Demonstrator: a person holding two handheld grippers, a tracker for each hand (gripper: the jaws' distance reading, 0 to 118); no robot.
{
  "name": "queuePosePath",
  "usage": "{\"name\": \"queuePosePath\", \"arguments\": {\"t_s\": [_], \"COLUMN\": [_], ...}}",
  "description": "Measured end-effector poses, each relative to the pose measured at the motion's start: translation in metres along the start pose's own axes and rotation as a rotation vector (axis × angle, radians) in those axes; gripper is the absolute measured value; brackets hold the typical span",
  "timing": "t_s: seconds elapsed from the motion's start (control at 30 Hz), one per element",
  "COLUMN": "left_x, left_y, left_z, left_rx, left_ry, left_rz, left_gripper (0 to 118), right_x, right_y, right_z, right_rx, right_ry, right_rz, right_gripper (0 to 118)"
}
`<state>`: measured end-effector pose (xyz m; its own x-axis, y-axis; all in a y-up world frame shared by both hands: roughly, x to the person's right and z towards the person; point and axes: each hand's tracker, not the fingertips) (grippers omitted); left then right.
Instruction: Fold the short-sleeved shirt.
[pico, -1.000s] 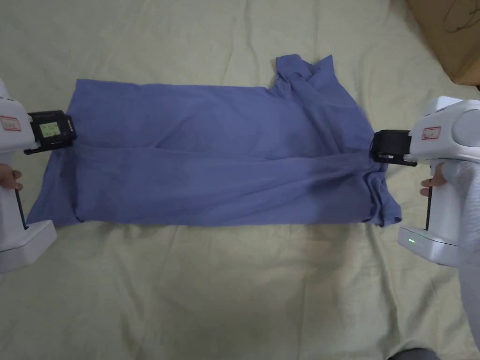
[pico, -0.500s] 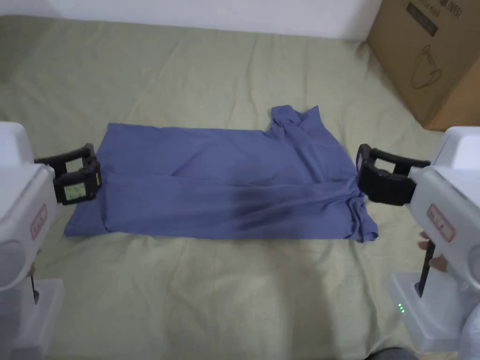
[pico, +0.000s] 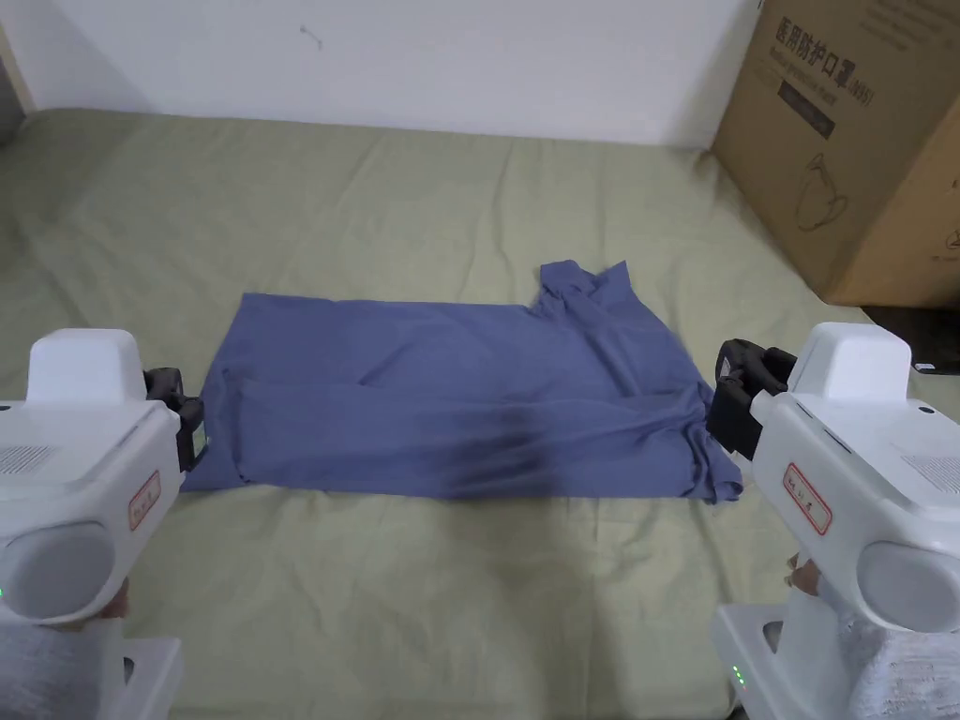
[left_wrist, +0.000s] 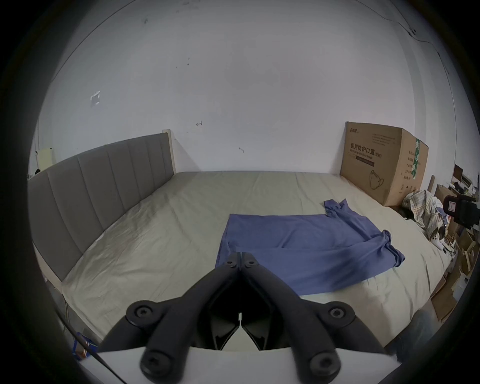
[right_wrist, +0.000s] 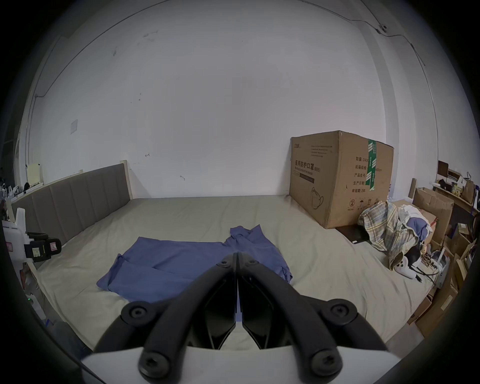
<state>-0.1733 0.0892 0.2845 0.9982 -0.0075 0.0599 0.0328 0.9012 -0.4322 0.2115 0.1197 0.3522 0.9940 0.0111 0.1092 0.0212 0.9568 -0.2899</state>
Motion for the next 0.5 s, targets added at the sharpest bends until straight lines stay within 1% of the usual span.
{"name": "queuePosePath", "arguments": {"t_s": [0.17, 0.2, 0.23, 0.27, 0.3, 0.33, 0.37, 0.4, 0.5], "left_x": [-0.011, -0.014, -0.021, -0.025, -0.029, -0.032, -0.031, -0.032, -0.037], "left_y": [0.027, 0.032, 0.035, 0.039, 0.042, 0.044, 0.045, 0.043, 0.032], "left_z": [-0.026, -0.039, -0.053, -0.066, -0.08, -0.096, -0.112, -0.126, -0.161], "left_rx": [-0.132, -0.173, -0.203, -0.239, -0.297, -0.352, -0.408, -0.456, -0.548], "left_ry": [-0.031, -0.034, -0.048, -0.05, -0.06, -0.063, -0.049, -0.026, -0.035], "left_rz": [0.005, -0.002, 0.003, 0.008, 0.001, -0.004, -0.011, -0.013, -0.034], "left_gripper": [0, 7, 21, 54, 81, 104, 113, 117, 118], "right_x": [0.0, 0.001, 0.002, 0.003, 0.001, 0.001, 0.002, 0.002, 0.002], "right_y": [0.002, 0.002, 0.002, 0.001, 0.001, 0.0, -0.001, -0.002, -0.007], "right_z": [-0.004, -0.007, -0.009, -0.012, -0.012, -0.014, -0.017, -0.02, -0.028], "right_rx": [-0.009, -0.013, -0.017, -0.021, -0.027, -0.034, -0.041, -0.047, -0.072], "right_ry": [0.004, 0.006, 0.008, 0.013, 0.013, 0.014, 0.013, 0.012, 0.004], "right_rz": [0.018, 0.021, 0.02, 0.016, 0.011, 0.008, 0.008, 0.009, 0.017], "right_gripper": [0, 0, 0, 0, 0, 0, 0, 0, 0]}}
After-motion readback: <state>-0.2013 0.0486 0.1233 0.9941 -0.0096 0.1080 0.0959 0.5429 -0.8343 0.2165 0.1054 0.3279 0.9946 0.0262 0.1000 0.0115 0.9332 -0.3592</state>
